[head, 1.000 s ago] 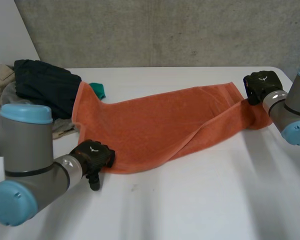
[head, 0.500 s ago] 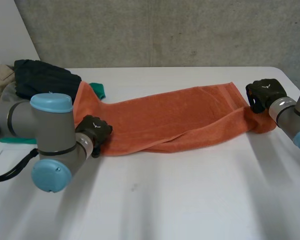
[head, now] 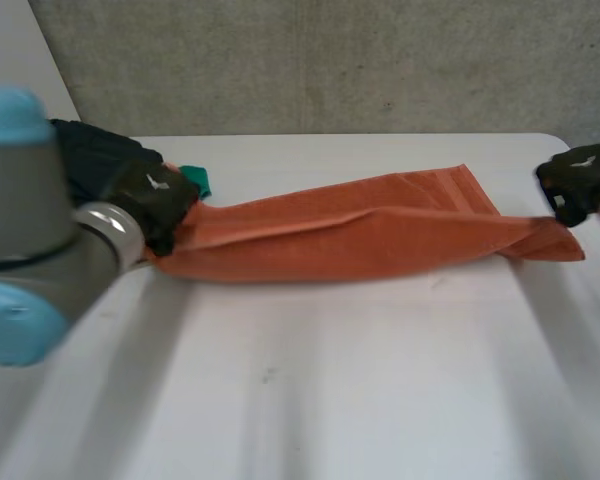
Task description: Fold the laundry.
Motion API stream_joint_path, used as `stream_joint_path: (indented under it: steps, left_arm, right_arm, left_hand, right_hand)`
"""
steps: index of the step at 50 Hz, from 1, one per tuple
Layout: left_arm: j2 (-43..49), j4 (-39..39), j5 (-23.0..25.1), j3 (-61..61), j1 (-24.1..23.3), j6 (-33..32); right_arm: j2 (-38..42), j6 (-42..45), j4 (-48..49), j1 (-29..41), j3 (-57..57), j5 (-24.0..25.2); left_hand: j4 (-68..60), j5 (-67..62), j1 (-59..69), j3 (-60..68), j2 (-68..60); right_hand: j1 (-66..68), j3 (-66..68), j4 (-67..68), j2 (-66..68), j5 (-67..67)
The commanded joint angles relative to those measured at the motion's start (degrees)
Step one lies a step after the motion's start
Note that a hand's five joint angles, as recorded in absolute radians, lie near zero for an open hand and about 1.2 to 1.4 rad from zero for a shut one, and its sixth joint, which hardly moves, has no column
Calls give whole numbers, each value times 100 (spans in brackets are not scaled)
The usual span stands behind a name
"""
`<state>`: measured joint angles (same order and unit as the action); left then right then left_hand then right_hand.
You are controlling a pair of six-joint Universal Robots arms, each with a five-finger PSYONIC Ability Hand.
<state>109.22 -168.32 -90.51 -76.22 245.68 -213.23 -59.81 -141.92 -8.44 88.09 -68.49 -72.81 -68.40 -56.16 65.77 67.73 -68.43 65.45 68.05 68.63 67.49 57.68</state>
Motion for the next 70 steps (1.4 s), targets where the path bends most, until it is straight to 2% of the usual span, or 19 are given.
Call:
stream_joint_path:
  steps: [1, 4, 7, 10, 16, 17, 20, 24, 27, 29, 36, 45, 57, 70]
  left_arm:
    - [-1763, 1362, 727, 248, 243, 703]
    - [-2106, 1653, 1070, 652, 401, 853]
    - [-2098, 1854, 1141, 1142, 550, 975]
    - [-1897, 2075, 1062, 1539, 656, 1151]
    - [-1290, 2216, 1035, 1778, 630, 1363]
    - [-1089, 2216, 1009, 1743, 595, 1363]
    - [-816, 2216, 983, 1742, 490, 1389]
    - [-473, 2032, 825, 1848, 367, 1450]
    - [-253, 1768, 623, 2076, 288, 1530]
    - [-86, 1593, 439, 2303, 235, 1530]
    - [433, 1407, -37, 3069, 173, 1538]
    - [1180, 1425, -362, 3939, 235, 1591]
    - [1944, 1363, -898, 4449, 472, 1521]
    - [2288, 1354, -960, 4432, 727, 1486]
  right_arm:
    - [-1751, 859, -545, -793, -455, 372]
    - [-2402, 675, -633, -1091, -376, 513]
    - [-2841, 333, -668, -1259, -227, 775]
    - [-3053, 16, -712, -1285, -139, 1039]
    - [-2975, -450, -686, -1277, -375, 1409]
    - [-2870, -529, -668, -1164, -567, 1479]
    - [-2685, -557, -624, -908, -937, 1515]
    - [-2281, -618, -405, -557, -1693, 1515]
    - [-1965, -749, 25, -372, -2334, 1524]
    - [-1772, -898, 393, -223, -2790, 1524]
    - [-1612, -1277, 1370, 33, -3750, 1489]
    - [-1253, -1286, 2275, 446, -4173, 1375]
    - [-830, -1075, 2373, 604, -4129, 1207]
    - [-690, -1066, 2522, 736, -4050, 1155]
  left_hand:
    - [-1160, -1384, 1423, 1227, -1157]
    - [-1160, -1384, 1423, 1227, -1157]
    - [-1160, -1384, 1423, 1227, -1157]
    - [-1160, -1384, 1423, 1227, -1157]
    - [-1160, -1384, 1423, 1227, -1157]
    - [-1160, -1384, 1423, 1227, -1157]
    - [-1160, -1384, 1423, 1227, -1157]
    - [-1160, -1384, 1423, 1227, -1157]
    - [-1160, -1384, 1423, 1227, -1157]
    - [-1160, -1384, 1423, 1227, -1157]
    - [-1160, -1384, 1423, 1227, -1157]
    - [-1160, -1384, 1423, 1227, -1157]
    - [-1160, -1384, 1423, 1227, -1157]
    - [-1160, -1384, 1423, 1227, -1157]
  right_hand:
    - [1455, 1195, 1137, 1251, 1232]
    - [1455, 1195, 1137, 1251, 1232]
    - [1455, 1195, 1137, 1251, 1232]
    - [1455, 1195, 1137, 1251, 1232]
    - [1455, 1195, 1137, 1251, 1232]
    - [-29, -289, -347, -233, -253]
    - [-262, -522, -580, -466, -485]
    - [-3051, -3311, -3368, -3255, -3274]
    - [-3272, -3533, -3590, -3477, -3496]
    - [-3925, -4185, -4243, -4129, -4149]
    - [-4736, -4996, -5054, -4940, -4960]
    - [-4654, -4914, -4972, -4858, -4877]
    - [-3695, -3955, -4012, -3899, -3918]
    - [-2972, -3232, -3289, -3176, -3195]
